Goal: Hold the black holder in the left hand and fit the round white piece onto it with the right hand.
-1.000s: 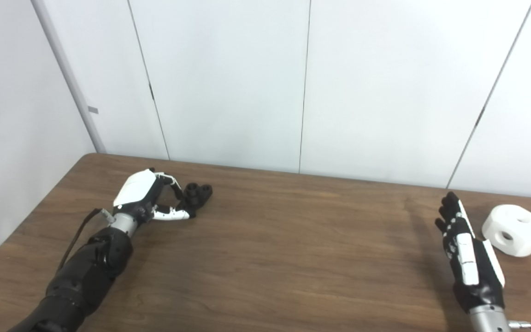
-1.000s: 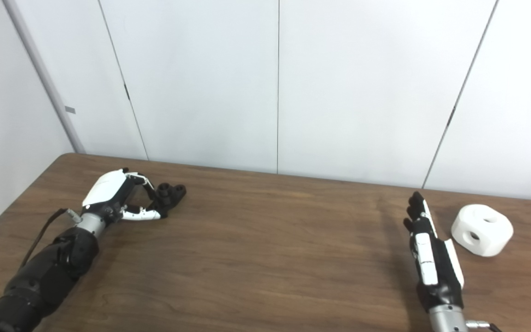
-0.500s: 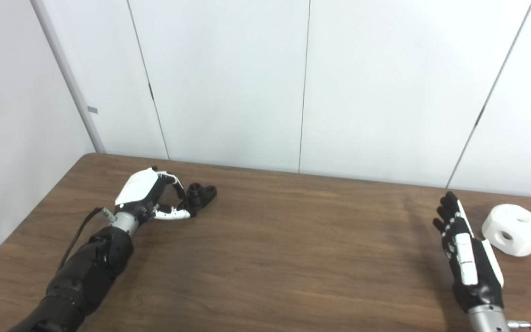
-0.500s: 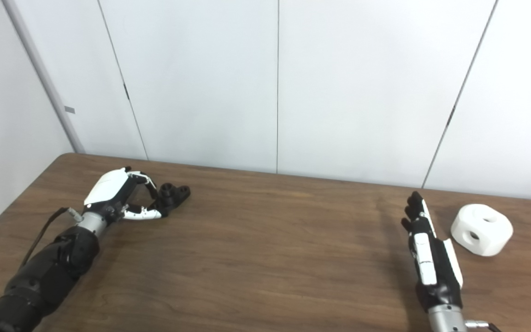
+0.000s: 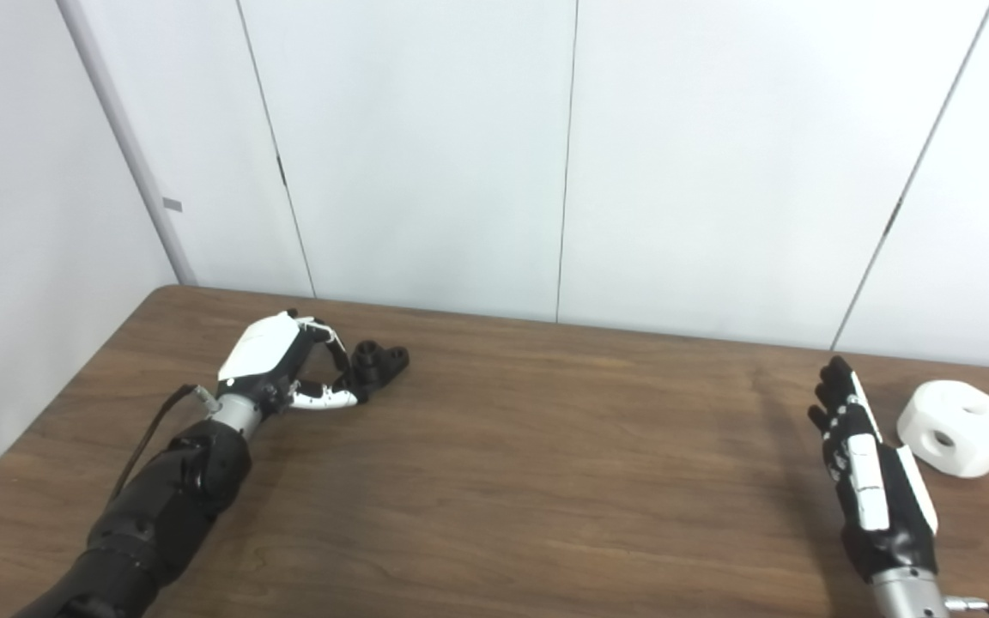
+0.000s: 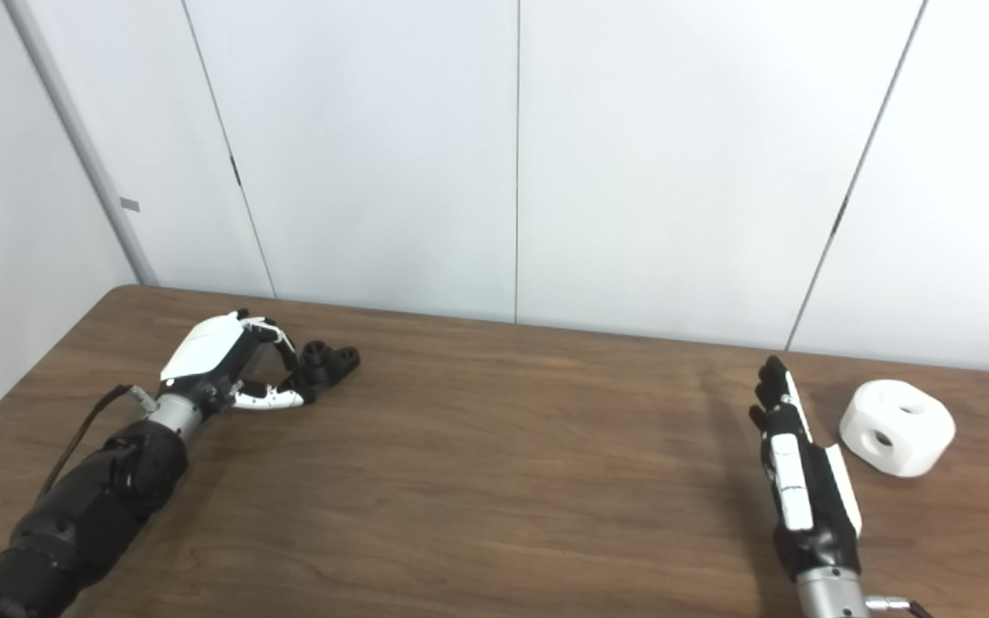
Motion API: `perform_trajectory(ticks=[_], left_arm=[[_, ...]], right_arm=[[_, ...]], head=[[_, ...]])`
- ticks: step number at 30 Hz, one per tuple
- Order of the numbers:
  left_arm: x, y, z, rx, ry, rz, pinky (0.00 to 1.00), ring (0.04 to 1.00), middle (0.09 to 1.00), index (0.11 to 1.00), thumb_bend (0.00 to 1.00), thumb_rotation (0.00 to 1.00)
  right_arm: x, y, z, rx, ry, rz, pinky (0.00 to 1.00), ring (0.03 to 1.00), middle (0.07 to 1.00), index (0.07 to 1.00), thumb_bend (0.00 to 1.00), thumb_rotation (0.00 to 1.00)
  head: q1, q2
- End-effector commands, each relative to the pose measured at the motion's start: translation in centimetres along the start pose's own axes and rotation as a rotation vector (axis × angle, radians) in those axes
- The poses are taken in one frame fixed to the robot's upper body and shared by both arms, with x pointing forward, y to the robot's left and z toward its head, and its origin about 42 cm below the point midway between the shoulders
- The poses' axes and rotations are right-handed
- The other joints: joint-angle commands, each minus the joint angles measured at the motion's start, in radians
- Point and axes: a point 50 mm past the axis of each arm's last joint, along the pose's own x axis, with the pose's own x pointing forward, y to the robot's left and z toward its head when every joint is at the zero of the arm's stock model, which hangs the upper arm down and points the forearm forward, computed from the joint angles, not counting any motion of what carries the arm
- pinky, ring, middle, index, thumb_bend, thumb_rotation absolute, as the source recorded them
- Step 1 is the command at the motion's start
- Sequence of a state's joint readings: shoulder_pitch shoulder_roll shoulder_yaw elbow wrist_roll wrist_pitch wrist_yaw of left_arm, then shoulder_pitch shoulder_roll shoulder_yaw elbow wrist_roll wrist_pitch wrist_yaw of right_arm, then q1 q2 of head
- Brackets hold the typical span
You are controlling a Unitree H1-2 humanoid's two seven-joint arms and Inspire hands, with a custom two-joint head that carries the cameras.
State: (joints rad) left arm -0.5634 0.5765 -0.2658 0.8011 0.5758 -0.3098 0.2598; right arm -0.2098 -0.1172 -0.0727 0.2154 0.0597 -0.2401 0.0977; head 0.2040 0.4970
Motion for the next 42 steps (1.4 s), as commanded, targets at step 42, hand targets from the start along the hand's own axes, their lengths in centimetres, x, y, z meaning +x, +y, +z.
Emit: perform_trajectory(ticks=[42], left_arm=[[-3.4,-3.3,10.8,-0.067,-0.463,-0.094,0.99,0.843,0.663,0.483,0.52,0.05]], right_arm=[[-2.0,1.9,-1.8,0.044,0.059,-0.005,0.98,0.998,0.999,0.989,0.42,1.0]], head=[[-0.059,0.037]])
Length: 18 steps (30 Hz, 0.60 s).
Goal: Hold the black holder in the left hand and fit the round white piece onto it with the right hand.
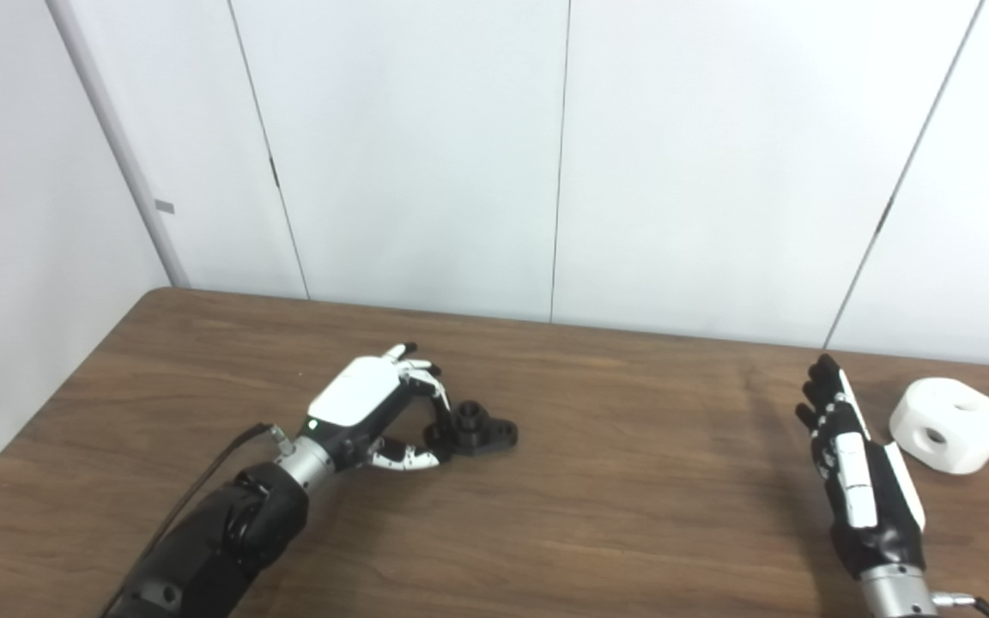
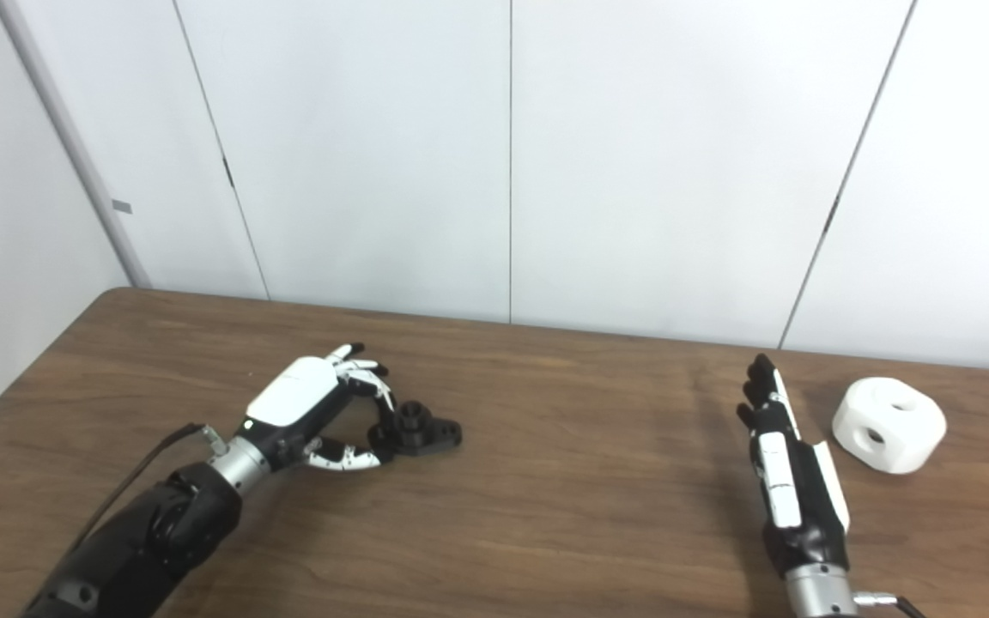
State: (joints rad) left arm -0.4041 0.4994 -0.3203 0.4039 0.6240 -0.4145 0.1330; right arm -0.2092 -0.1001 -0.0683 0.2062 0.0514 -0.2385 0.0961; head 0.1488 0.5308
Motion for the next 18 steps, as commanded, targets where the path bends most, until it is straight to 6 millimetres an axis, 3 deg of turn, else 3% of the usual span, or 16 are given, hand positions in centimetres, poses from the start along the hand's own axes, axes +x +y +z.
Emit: perform_trajectory(ticks=[1,18], left_arm=[[0.5,0.2,1.3,-0.005,-0.065,0.0,0.99,0.843,0.662,0.483,0.52,0.05],[0.3,-2.3,5.5,-0.065,-0.18,-0.059,1.0,0.848,0.661,0.483,0.52,0.05]], right_arm=[[-2.0,1.2,-2.0,0.036,0.064,-0.008,0.98,0.997,0.999,0.989,0.42,1.0],[-2.0,1.9,-1.7,0.052,0.06,-0.003,0.99,1.0,1.0,1.0,0.44,0.99]], head=[[-0.004,0.003],[-0.032,0.012]])
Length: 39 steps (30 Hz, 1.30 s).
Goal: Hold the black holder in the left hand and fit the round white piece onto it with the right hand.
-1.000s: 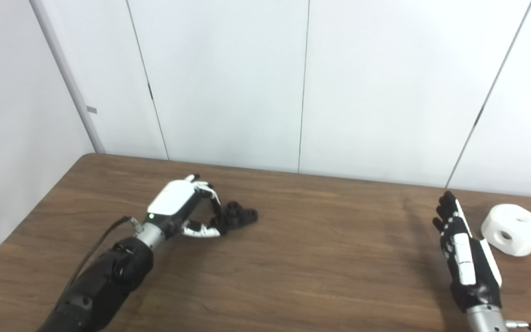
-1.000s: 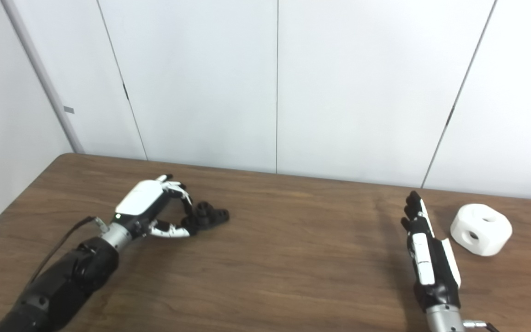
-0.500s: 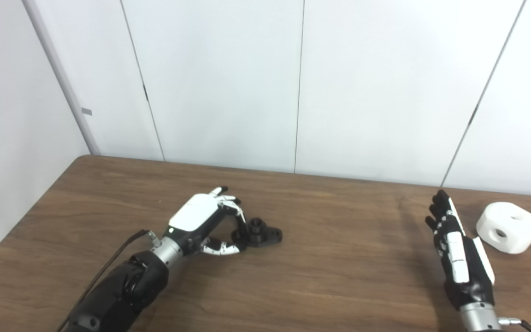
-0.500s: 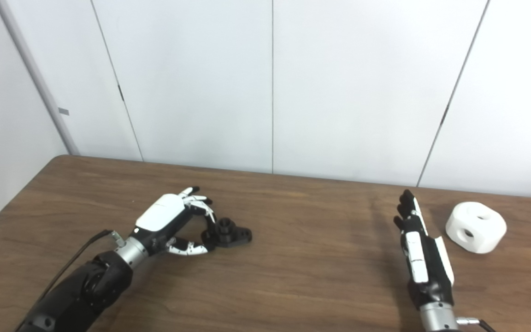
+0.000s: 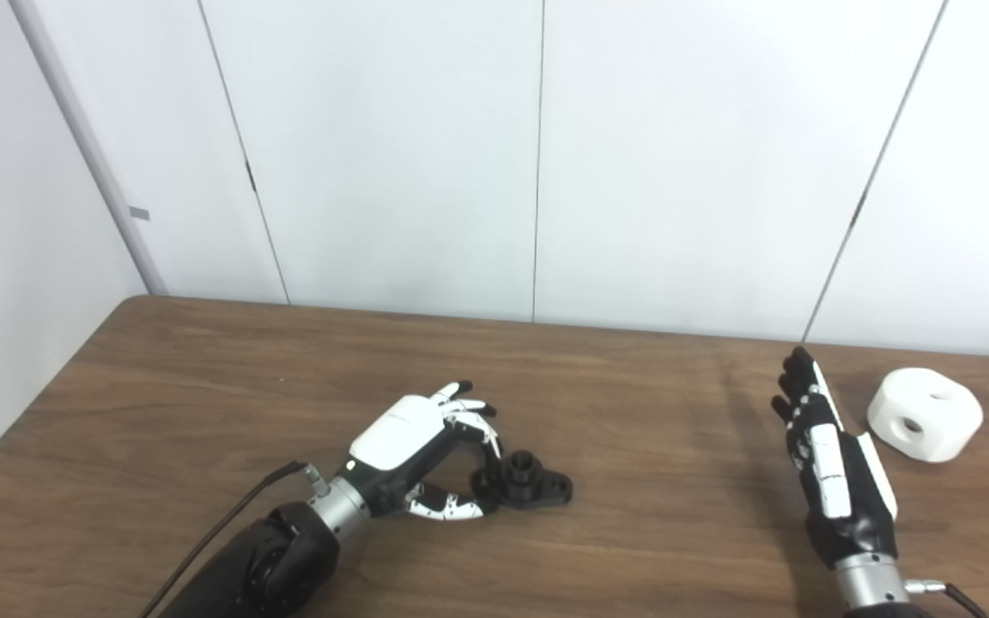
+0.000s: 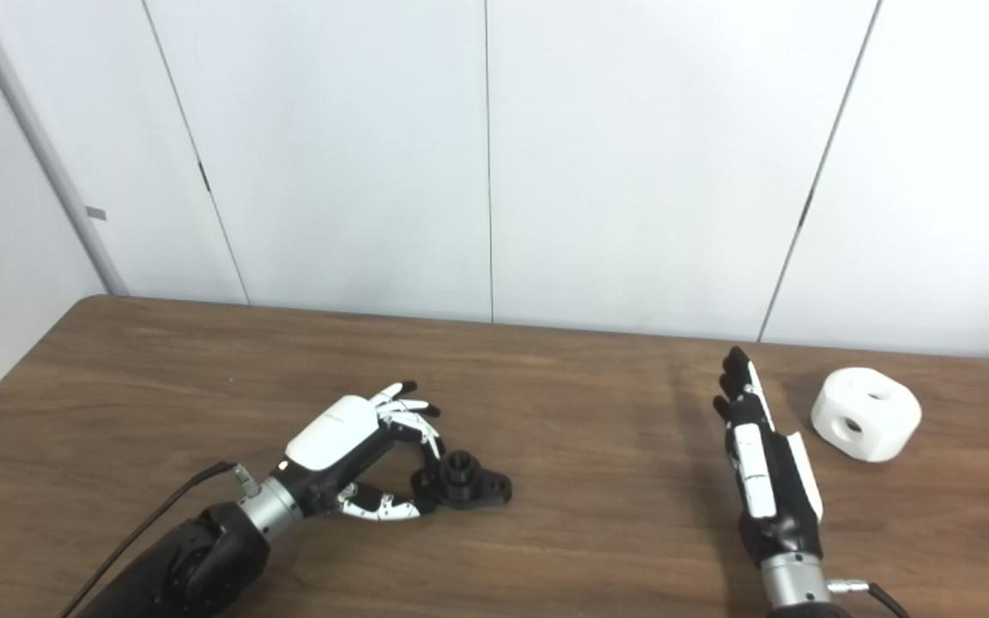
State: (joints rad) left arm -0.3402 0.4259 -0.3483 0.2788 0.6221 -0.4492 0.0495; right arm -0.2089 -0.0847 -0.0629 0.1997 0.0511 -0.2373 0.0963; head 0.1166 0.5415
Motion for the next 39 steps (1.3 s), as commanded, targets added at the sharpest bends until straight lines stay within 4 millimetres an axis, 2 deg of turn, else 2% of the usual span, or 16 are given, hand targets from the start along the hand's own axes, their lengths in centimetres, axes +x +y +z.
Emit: perform_trajectory(ticks=[1,4,16,26,31,32,36,39], left_arm=[[0.4,0.4,0.6,0.015,-0.042,-0.01,1.0,0.849,0.662,0.483,0.52,0.05],[0.4,0.0,1.0,0.007,-0.053,-0.015,1.0,0.843,0.659,0.483,0.52,0.05],[-0.2,-0.9,2.1,-0.015,-0.083,-0.046,0.97,0.838,0.651,0.483,0.52,0.05],[-1.0,-1.1,2.5,-0.039,-0.083,-0.055,0.99,0.84,0.65,0.482,0.52,0.05],[-1.5,-1.0,2.4,-0.045,-0.082,-0.069,0.98,0.841,0.649,0.482,0.52,0.05],[-1.6,-1.0,2.4,-0.043,-0.08,-0.072,0.98,0.84,0.649,0.482,0.52,0.05],[-1.7,-0.9,2.1,-0.042,-0.068,-0.075,0.98,0.834,0.645,0.482,0.52,0.05],[-1.7,-0.8,1.9,-0.039,-0.06,-0.073,0.98,0.832,0.645,0.483,0.52,0.05]], right_arm=[[-2.0,1.1,-1.8,0.037,0.064,-0.01,0.99,1.0,1.0,1.0,0.44,1.0],[-1.9,1.2,-1.7,0.037,0.067,-0.012,0.98,1.0,1.0,0.999,0.41,1.0],[-1.9,1.6,-1.5,0.031,0.073,-0.007,0.99,1.0,1.0,0.998,0.43,1.0],[-2.0,2.1,-0.8,0.03,0.049,-0.016,0.98,1.0,1.0,0.993,0.43,1.0],[-2.0,1.9,1.5,0.009,-0.007,-0.045,0.96,0.996,0.984,0.967,0.53,1.0],[-2.0,1.7,2.4,0.018,-0.026,-0.058,0.96,0.992,0.98,0.962,0.56,0.99],[-2.3,0.8,6.2,0.013,-0.111,-0.072,0.96,0.993,0.976,0.96,0.52,0.94],[-2.5,-0.1,8.4,-0.021,-0.183,-0.065,0.93,0.99,0.977,0.964,0.47,0.92]], head=[[0.001,0.002],[-0.007,0.005],[-0.032,0.017],[-0.078,0.03],[-0.097,0.036],[-0.102,0.037],[-0.111,0.041],[-0.114,0.044]])
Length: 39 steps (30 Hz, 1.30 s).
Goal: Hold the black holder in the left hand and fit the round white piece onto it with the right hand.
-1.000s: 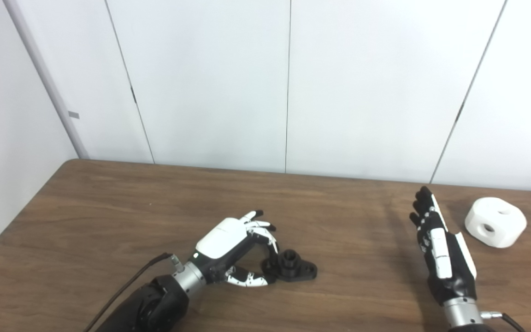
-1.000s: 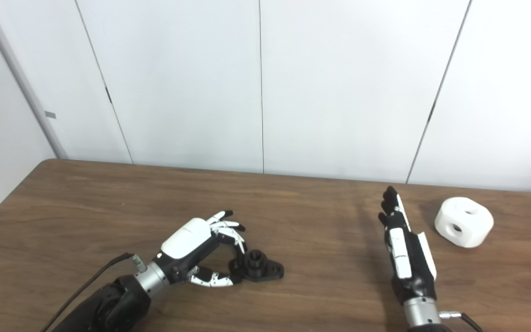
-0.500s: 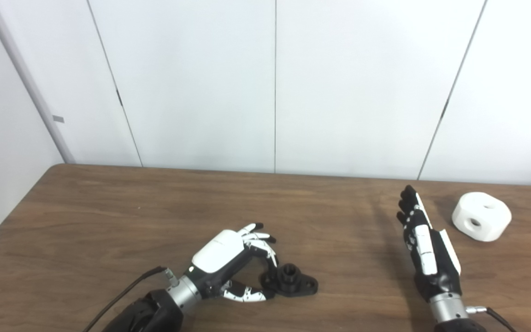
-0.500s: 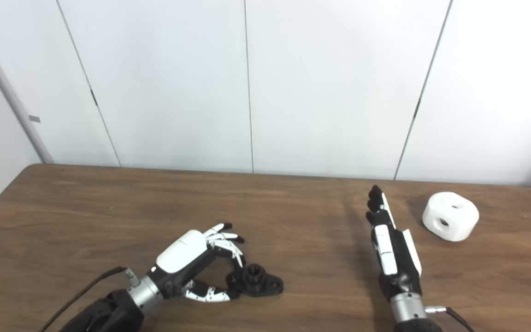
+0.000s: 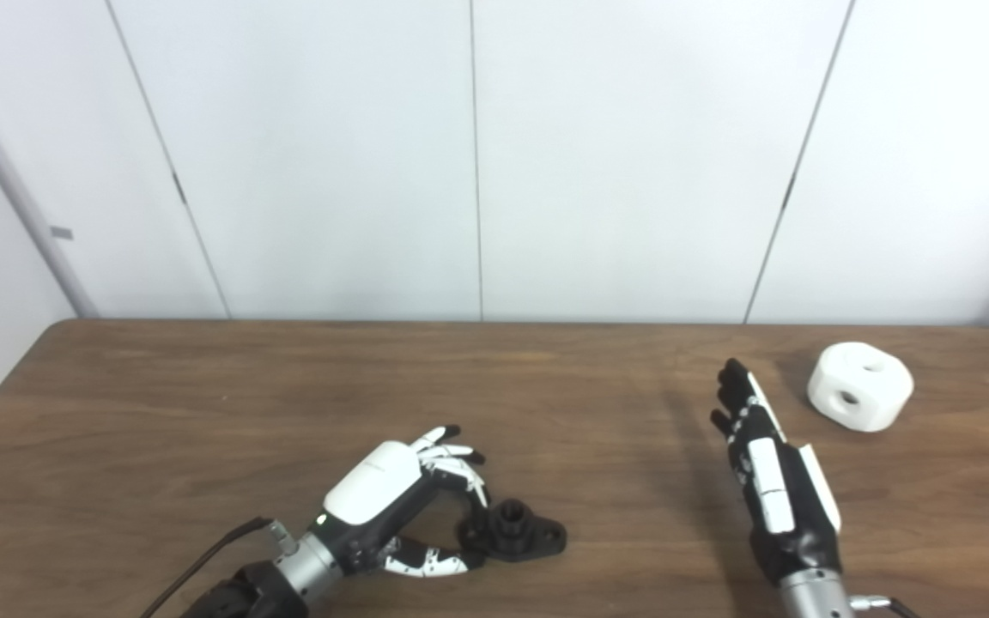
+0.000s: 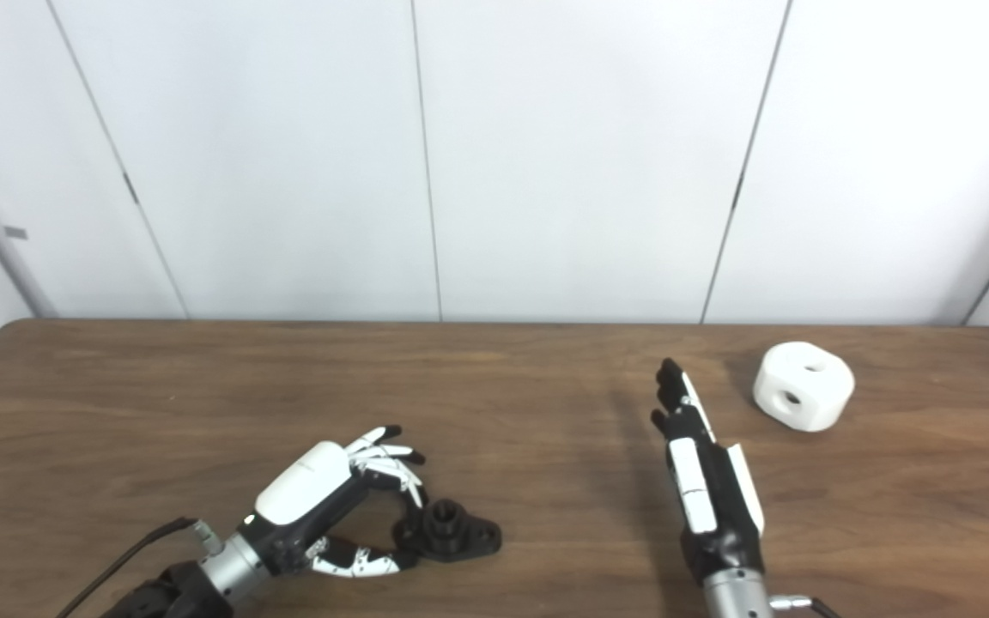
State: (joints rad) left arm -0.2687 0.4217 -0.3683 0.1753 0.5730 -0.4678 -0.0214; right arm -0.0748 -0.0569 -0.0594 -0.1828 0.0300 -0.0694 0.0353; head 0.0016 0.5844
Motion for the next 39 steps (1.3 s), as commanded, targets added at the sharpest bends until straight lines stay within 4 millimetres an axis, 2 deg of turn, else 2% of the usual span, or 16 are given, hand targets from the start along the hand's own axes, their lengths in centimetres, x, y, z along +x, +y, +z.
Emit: perform_trajectory(ticks=[1,5,8,15,17,19,22,24,27,30,31,32,34,36,38,39], left_arm=[[-0.3,0.6,-0.6,0.027,0.014,-0.023,0.98,0.832,0.645,0.483,0.52,0.05],[-0.3,0.3,-0.9,0.024,0.021,-0.022,0.98,0.836,0.643,0.482,0.52,0.05],[-0.3,0.2,-1.0,0.023,0.026,-0.029,0.99,0.837,0.646,0.482,0.52,0.05],[-0.4,0.0,-1.0,0.029,0.03,-0.039,1.0,0.838,0.648,0.482,0.52,0.05],[-0.4,0.0,-1.1,0.026,0.031,-0.034,1.0,0.835,0.647,0.482,0.52,0.05],[-0.4,0.0,-1.2,0.025,0.033,-0.028,1.0,0.831,0.645,0.482,0.52,0.05],[-0.5,0.0,-1.2,0.023,0.037,-0.028,0.99,0.836,0.647,0.483,0.52,0.05],[-0.5,0.1,-1.2,0.02,0.038,-0.026,0.99,0.839,0.645,0.483,0.52,0.05],[-0.5,0.0,-1.2,0.019,0.038,-0.027,0.99,0.843,0.647,0.483,0.52,0.05],[-0.6,0.0,-1.1,0.018,0.037,-0.022,0.99,0.838,0.647,0.483,0.52,0.05],[-0.6,0.0,-1.0,0.017,0.037,-0.021,0.99,0.836,0.647,0.483,0.52,0.05],[-0.6,0.0,-1.0,0.017,0.037,-0.021,0.99,0.836,0.648,0.483,0.52,0.05],[-0.6,-0.1,-1.0,0.013,0.039,-0.021,0.99,0.837,0.647,0.483,0.52,0.05],[-0.6,-0.1,-1.0,0.013,0.04,-0.023,0.99,0.838,0.647,0.483,0.52,0.05],[-0.6,-0.1,-1.1,0.014,0.041,-0.024,0.99,0.84,0.648,0.483,0.52,0.05],[-0.6,-0.1,-1.1,0.014,0.041,-0.022,0.99,0.84,0.648,0.483,0.52,0.05]], right_arm=[[1.2,-0.8,3.0,-0.018,-0.121,0.008,0.92,0.99,0.977,0.965,0.46,0.92],[0.9,-2.8,6.4,-0.124,-0.201,-0.05,0.89,0.961,0.965,0.943,0.49,0.88],[0.8,-4.6,8.0,-0.22,-0.227,-0.086,0.9,0.954,0.955,0.934,0.47,0.88],[1.3,-8.9,10.5,-0.311,-0.287,-0.179,0.86,0.936,0.943,0.929,0.38,0.82],[1.4,-9.7,11.0,-0.338,-0.291,-0.25,0.83,0.922,0.926,0.912,0.38,0.78],[1.4,-10.4,11.1,-0.368,-0.274,-0.337,0.76,0.876,0.882,0.861,0.4,0.61],[1.7,-11.8,10.4,-0.445,-0.253,-0.436,0.7,0.825,0.848,0.817,0.43,0.47],[1.9,-12.8,9.6,-0.479,-0.231,-0.487,0.74,0.824,0.851,0.802,0.5,0.37],[2.7,-14.5,8.2,-0.497,-0.203,-0.508,0.77,0.794,0.834,0.818,0.55,0.33],[3.2,-15.9,6.7,-0.506,-0.146,-0.504,0.71,0.734,0.838,0.836,0.62,0.33],[3.4,-16.2,6.1,-0.514,-0.116,-0.497,0.65,0.688,0.783,0.847,0.64,0.36],[3.5,-16.5,5.8,-0.52,-0.097,-0.493,0.69,0.772,0.817,0.852,0.67,0.38],[3.8,-17.0,5.0,-0.549,-0.063,-0.48,0.77,0.861,0.867,0.862,0.71,0.42],[4.3,-17.5,4.2,-0.548,-0.037,-0.461,0.82,0.895,0.893,0.868,0.74,0.44],[4.6,-17.7,3.6,-0.536,-0.025,-0.441,0.8,0.879,0.908,0.886,0.77,0.43],[4.8,-17.9,3.2,-0.532,-0.021,-0.424,0.75,0.855,0.917,0.893,0.78,0.43]], head=[[0.002,0.0],[-0.003,0.001],[-0.008,0.001],[-0.014,0.0],[-0.018,0.0],[-0.025,-0.001],[-0.029,-0.002],[-0.033,-0.002],[-0.052,0.0],[-0.06,0.0],[-0.06,0.0],[-0.06,0.0],[-0.063,-0.002],[-0.064,-0.002],[-0.062,-0.005],[-0.062,-0.007]])
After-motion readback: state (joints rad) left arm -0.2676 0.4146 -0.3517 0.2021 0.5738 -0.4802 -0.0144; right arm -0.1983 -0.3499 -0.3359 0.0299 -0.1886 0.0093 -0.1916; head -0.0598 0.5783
